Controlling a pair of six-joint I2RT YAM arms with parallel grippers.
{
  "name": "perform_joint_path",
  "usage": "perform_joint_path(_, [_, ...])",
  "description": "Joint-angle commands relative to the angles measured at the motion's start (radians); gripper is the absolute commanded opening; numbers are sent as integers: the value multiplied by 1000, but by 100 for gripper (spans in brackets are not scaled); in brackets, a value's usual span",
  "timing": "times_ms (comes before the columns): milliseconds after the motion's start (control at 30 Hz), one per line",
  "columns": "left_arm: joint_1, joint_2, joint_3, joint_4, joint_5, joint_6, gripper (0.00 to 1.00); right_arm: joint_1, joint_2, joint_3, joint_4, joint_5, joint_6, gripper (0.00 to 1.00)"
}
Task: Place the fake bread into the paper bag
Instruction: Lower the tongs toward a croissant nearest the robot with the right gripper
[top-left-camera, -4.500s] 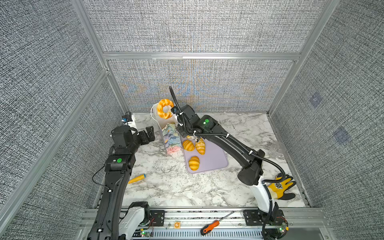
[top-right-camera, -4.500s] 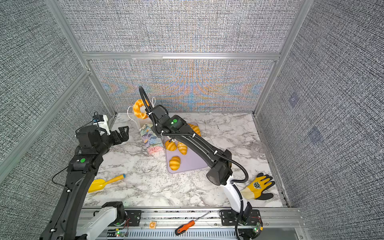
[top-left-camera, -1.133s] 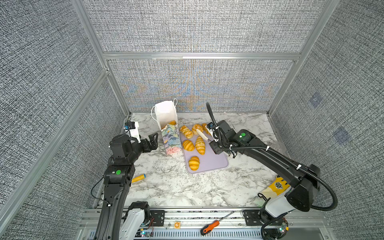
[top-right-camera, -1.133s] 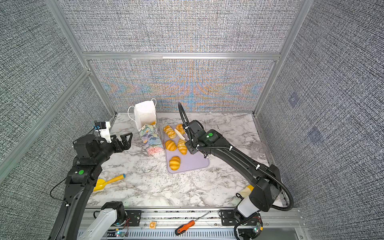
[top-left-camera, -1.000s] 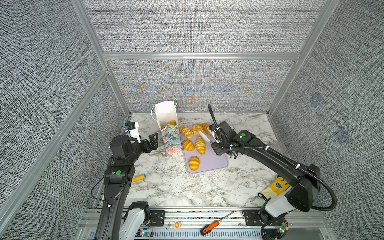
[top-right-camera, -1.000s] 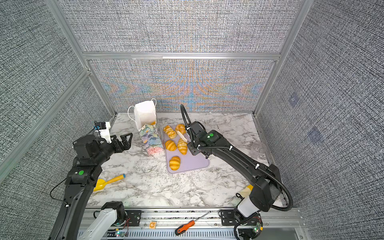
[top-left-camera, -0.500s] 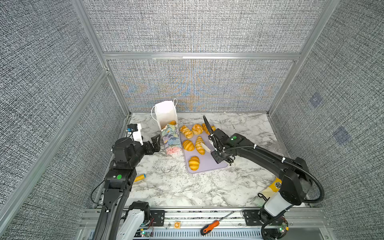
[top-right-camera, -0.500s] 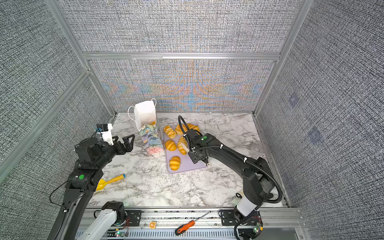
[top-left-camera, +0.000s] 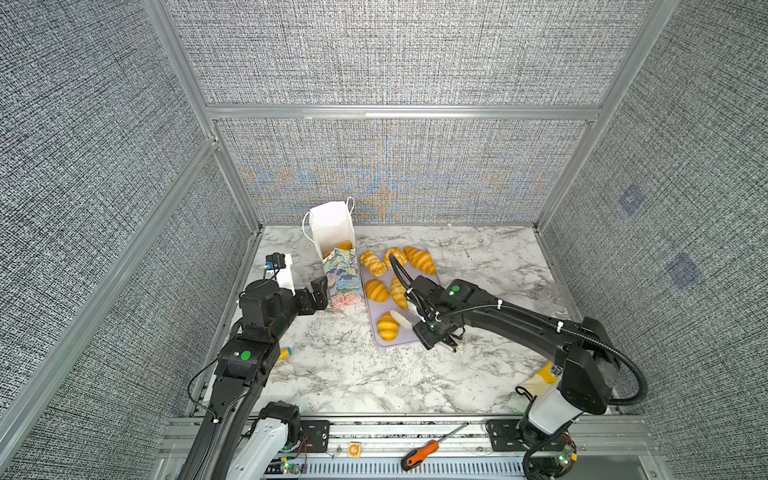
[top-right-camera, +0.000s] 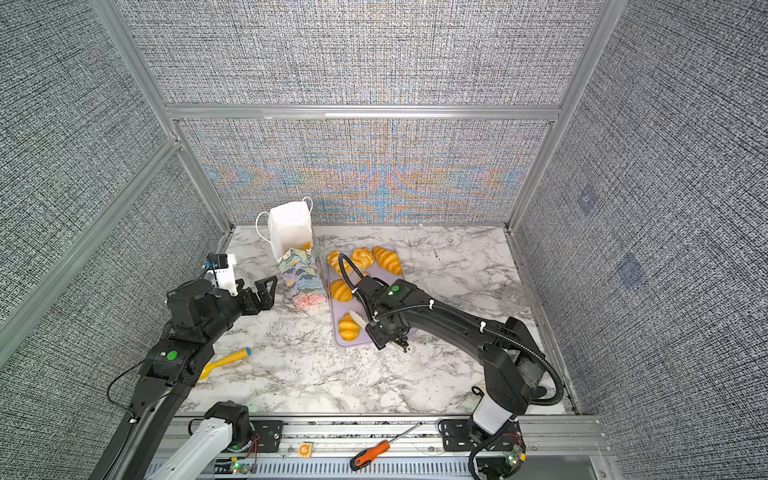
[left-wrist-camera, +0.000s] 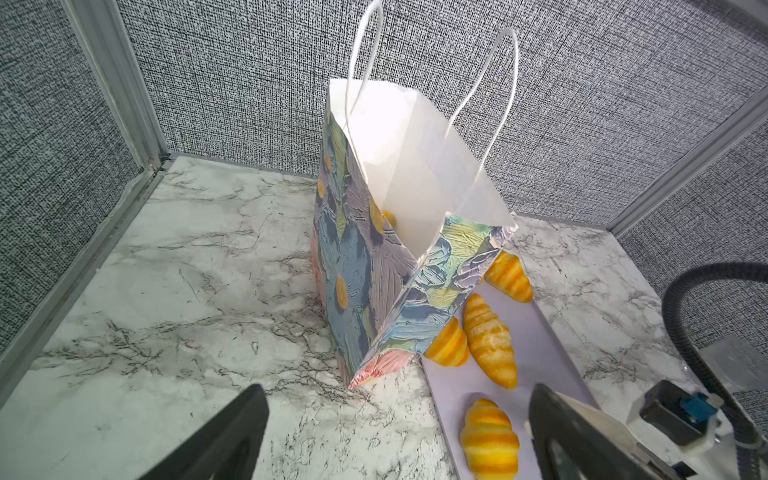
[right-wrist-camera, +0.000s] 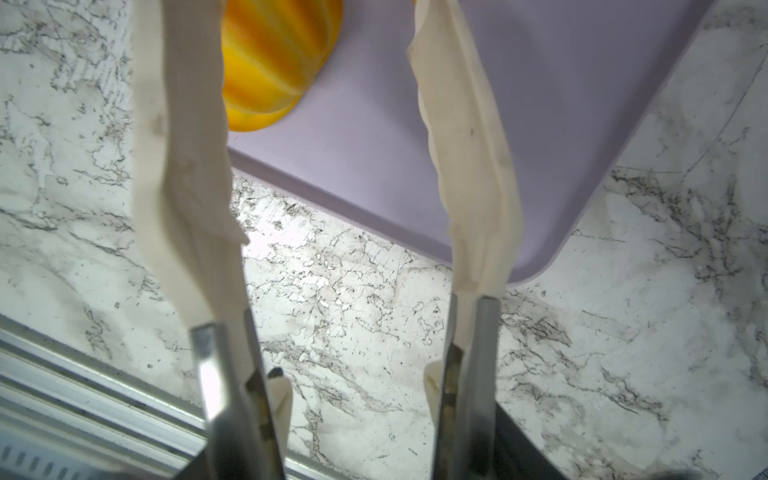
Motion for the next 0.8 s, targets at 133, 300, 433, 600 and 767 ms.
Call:
perform_joint_path(133, [-28,20,6,21,-35,5,99,69,20,19,-59,-61,66,66])
perform_joint_path(300, [-42,32,10,21,-45,8,99,85,71,52,-89,-36,77,67])
perform_joint_path(433, [-48,32,13,11,-56,11,99,91,115,85,-115,-14,70,68])
perform_joint_path(600, [-51,21,13,2,-73,13,99,92,154,114,-133,12,55,68])
perform_joint_path(767, [-53,19,13,1,-74,13,99,91,183,120,-147,36,32,66])
